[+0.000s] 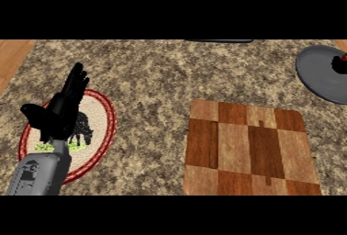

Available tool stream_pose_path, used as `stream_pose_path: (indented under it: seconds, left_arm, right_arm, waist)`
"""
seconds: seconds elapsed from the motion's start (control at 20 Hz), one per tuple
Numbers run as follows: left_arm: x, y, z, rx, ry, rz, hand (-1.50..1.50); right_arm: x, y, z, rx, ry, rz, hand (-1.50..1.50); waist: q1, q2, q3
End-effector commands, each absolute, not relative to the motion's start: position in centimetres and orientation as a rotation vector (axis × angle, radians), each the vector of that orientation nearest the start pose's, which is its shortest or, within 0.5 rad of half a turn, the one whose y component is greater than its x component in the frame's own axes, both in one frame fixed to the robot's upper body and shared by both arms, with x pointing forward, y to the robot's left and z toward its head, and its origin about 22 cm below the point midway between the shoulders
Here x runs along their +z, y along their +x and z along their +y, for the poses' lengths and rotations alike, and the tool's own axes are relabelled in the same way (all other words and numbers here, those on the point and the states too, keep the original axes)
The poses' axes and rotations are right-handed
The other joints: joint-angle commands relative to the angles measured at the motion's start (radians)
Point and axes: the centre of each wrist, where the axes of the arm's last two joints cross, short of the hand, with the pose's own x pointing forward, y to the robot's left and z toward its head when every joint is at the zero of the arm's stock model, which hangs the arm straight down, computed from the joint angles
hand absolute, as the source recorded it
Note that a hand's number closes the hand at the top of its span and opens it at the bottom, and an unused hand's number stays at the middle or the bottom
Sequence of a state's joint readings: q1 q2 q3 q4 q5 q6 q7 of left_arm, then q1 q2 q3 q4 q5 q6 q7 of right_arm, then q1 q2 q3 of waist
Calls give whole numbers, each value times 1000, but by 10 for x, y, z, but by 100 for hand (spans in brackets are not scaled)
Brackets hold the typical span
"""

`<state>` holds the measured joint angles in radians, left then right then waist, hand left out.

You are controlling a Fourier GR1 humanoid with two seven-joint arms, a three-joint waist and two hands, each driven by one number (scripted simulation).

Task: Pick the tomato from the cutting board and place it in the pan

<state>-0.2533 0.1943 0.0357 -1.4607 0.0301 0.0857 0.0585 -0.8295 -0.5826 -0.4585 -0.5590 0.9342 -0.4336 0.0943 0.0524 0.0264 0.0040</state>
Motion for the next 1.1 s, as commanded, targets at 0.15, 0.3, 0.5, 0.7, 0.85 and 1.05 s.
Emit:
stream_pose_path:
  seconds: [0.15,0.3,0.5,0.7,0.85,1.05]
  left_arm:
    - [63,313,249,-83,132,-1663,0]
    - [61,313,251,-92,136,-1670,0]
    - [65,311,241,-89,125,-1680,0]
    - [62,313,245,-114,110,-1671,0]
    - [62,313,248,-103,137,-1666,0]
    - [61,308,250,-119,120,-1678,0]
  right_arm:
    - [100,374,-460,175,-1502,-1155,150]
    - [102,363,-479,161,-1484,-1157,150]
    - [89,362,-476,81,-1356,-1158,150]
    - [71,361,-469,72,-1063,-1114,-150]
    - [66,358,-470,67,-996,-1151,-150]
    - [72,354,-478,45,-1045,-1222,-150]
  waist:
    - [28,18,5]
    - [20,17,5]
    - [41,20,9]
    - [41,23,10]
    - [45,22,9]
    - [50,18,8]
